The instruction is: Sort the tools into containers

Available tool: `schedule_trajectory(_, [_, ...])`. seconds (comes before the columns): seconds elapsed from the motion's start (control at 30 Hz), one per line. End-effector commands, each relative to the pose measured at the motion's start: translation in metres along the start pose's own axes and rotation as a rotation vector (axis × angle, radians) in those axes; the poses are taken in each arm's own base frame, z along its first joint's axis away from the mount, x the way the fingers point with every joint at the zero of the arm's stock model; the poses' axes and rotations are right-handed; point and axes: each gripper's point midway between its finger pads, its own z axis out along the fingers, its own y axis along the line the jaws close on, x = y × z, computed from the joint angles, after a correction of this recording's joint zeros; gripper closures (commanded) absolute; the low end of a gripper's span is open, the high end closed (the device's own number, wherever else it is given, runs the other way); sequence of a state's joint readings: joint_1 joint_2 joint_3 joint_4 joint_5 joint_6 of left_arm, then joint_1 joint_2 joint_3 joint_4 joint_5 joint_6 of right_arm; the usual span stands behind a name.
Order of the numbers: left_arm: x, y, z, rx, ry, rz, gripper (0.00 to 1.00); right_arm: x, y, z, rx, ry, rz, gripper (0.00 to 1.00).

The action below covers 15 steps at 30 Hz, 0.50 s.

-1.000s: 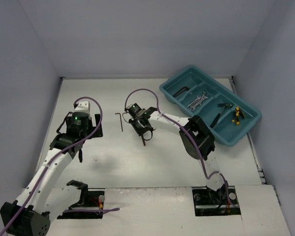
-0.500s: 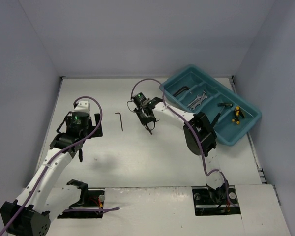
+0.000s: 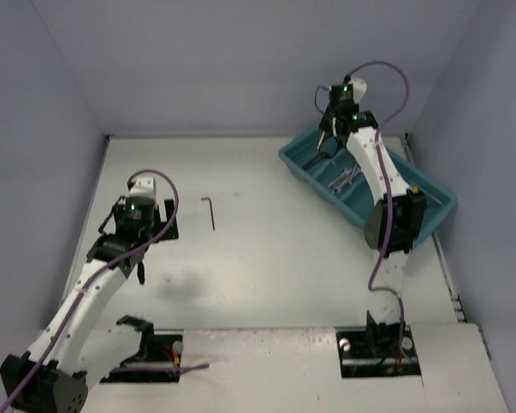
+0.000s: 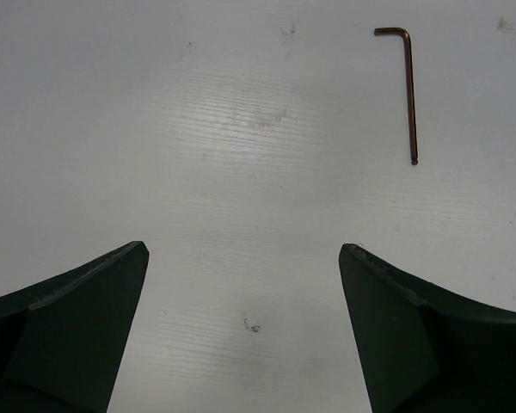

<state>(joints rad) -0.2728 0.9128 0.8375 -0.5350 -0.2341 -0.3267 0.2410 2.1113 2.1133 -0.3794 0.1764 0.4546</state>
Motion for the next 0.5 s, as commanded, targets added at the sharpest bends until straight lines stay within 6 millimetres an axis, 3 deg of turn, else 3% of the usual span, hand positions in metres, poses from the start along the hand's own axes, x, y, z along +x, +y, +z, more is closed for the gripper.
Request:
schedule_trajectory(0.0, [-0.02,0.002,-0.006,-0.008,-0.074,-0.022,0.09,0.013,0.014,0.043,-0.027,0.03,0.162,1.0])
schedule_trajectory(0.17, [-0.019,0.004,-0.007,-0.016,-0.077,-0.022,0.1,0.029,0.014,0.076,-0.013,0.045,0.198,0.99])
schedule_trajectory(0.27, [-0.02,0.004,-0.007,-0.015,-0.079,-0.021,0.1,0.037,0.008,0.088,0.017,0.044,0.217,0.83])
schedule_trajectory(0.37, [-0.02,0.004,-0.008,-0.015,-0.08,-0.022,0.09,0.032,0.006,0.088,0.028,0.026,0.204,0.7])
schedule_trajectory(0.47, [-0.021,0.003,-0.008,-0.011,-0.083,-0.024,0.1,0.017,0.013,0.076,0.0,-0.004,0.146,0.63])
